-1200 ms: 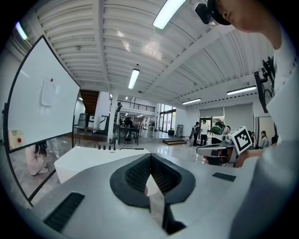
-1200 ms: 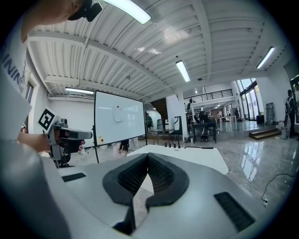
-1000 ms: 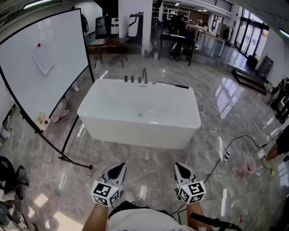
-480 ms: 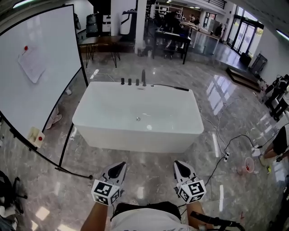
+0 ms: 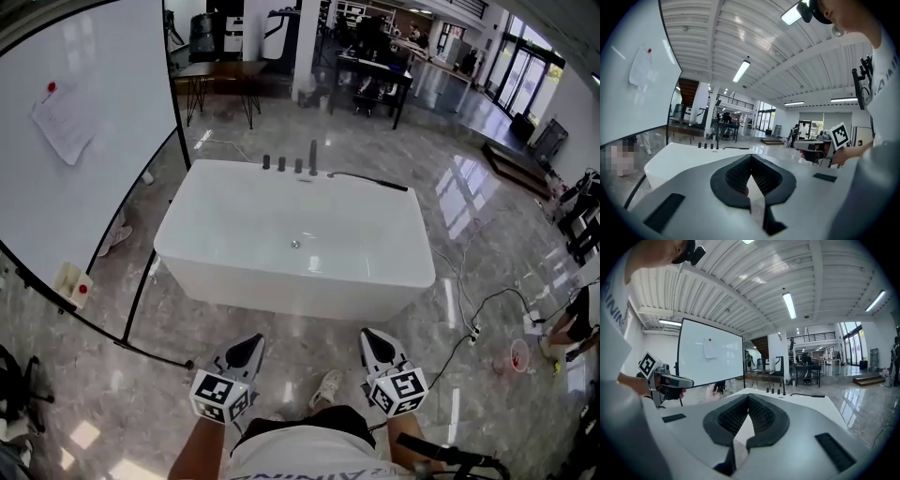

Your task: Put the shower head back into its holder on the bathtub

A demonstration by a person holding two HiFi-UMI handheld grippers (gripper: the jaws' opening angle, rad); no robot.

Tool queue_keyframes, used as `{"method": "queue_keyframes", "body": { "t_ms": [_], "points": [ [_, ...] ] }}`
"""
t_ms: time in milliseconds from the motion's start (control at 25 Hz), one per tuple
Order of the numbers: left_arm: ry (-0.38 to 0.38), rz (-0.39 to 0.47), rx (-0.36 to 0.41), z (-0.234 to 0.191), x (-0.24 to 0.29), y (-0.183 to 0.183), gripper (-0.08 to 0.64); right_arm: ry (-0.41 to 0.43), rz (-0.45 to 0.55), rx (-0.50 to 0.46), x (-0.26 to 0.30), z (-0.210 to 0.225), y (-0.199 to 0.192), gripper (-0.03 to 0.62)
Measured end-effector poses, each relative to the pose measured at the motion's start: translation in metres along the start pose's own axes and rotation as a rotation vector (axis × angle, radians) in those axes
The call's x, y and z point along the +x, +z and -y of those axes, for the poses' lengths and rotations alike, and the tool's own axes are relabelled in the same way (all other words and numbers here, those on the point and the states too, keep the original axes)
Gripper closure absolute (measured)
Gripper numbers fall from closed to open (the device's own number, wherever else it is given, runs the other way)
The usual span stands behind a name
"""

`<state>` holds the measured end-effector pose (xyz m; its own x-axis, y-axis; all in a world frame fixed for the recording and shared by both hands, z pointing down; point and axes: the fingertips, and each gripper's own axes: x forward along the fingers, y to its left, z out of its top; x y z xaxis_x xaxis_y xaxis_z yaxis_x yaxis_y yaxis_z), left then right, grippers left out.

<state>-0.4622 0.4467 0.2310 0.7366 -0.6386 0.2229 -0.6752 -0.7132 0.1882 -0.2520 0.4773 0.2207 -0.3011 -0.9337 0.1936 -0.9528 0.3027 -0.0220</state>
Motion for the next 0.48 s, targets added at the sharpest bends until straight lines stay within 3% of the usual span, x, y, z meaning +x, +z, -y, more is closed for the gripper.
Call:
{"method": "queue_keyframes", "body": {
  "t_ms": [240, 480],
  "points": [
    [0.020, -0.007, 0.020, -0.020, 0.051, 0.017, 0.545, 0.031, 0.032, 0.016, 0.050, 0.040, 0.011, 0.581],
    [-0.001, -0.004, 0.047, -0.014, 0.140, 0.045, 0.545, 0.015, 0.034, 0.052, 0.082, 0.121, 0.014, 0.581]
  ]
}}
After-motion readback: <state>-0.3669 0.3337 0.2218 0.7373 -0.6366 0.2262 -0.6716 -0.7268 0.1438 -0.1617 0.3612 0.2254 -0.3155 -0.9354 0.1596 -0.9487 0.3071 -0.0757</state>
